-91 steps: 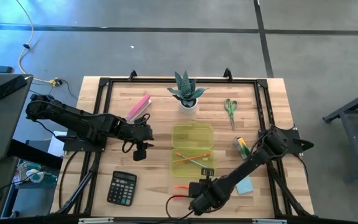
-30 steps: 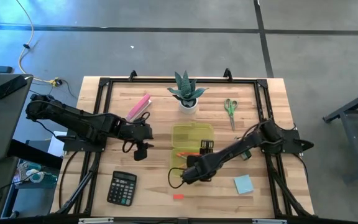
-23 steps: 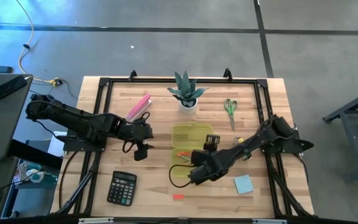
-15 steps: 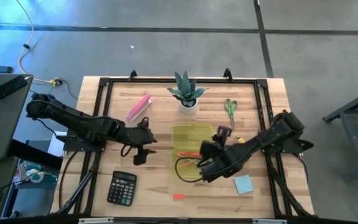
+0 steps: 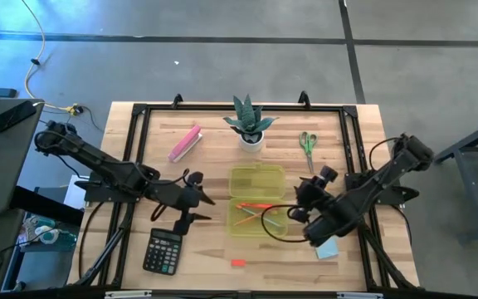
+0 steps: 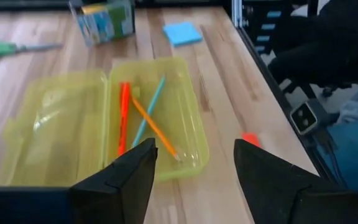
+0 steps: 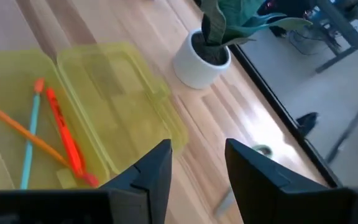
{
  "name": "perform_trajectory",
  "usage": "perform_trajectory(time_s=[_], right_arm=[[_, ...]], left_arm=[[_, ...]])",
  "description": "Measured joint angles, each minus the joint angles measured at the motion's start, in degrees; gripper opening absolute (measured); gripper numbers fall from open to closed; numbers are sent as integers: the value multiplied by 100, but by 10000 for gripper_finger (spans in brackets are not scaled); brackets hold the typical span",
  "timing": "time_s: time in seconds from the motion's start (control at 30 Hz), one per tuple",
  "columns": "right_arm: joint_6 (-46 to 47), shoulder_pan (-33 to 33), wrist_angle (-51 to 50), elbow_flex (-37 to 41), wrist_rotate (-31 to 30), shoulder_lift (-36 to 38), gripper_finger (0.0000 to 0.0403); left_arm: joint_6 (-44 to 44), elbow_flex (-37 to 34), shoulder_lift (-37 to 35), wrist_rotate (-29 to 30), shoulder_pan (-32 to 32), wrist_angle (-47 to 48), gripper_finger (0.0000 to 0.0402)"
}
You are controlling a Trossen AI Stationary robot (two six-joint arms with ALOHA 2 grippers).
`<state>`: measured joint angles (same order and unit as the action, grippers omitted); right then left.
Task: Pack school essentials
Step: Put the orange eraser into the supply box
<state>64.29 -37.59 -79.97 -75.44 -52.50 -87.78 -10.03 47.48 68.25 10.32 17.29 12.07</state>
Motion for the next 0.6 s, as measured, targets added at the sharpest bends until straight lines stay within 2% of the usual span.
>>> perform_trajectory(time_s=[0.27, 0.47, 0.6], right_arm=[[-18, -43, 1478, 1148, -595, 664, 140], [21, -41, 2006, 1560, -1046, 734, 140], [-52, -41, 2197, 1626, -1058, 734, 140]], left_arm=[[40, 446, 0, 130, 4, 236, 202], [31, 767, 0, 130, 1, 680, 202], [19, 996, 90, 132, 1, 989, 202]])
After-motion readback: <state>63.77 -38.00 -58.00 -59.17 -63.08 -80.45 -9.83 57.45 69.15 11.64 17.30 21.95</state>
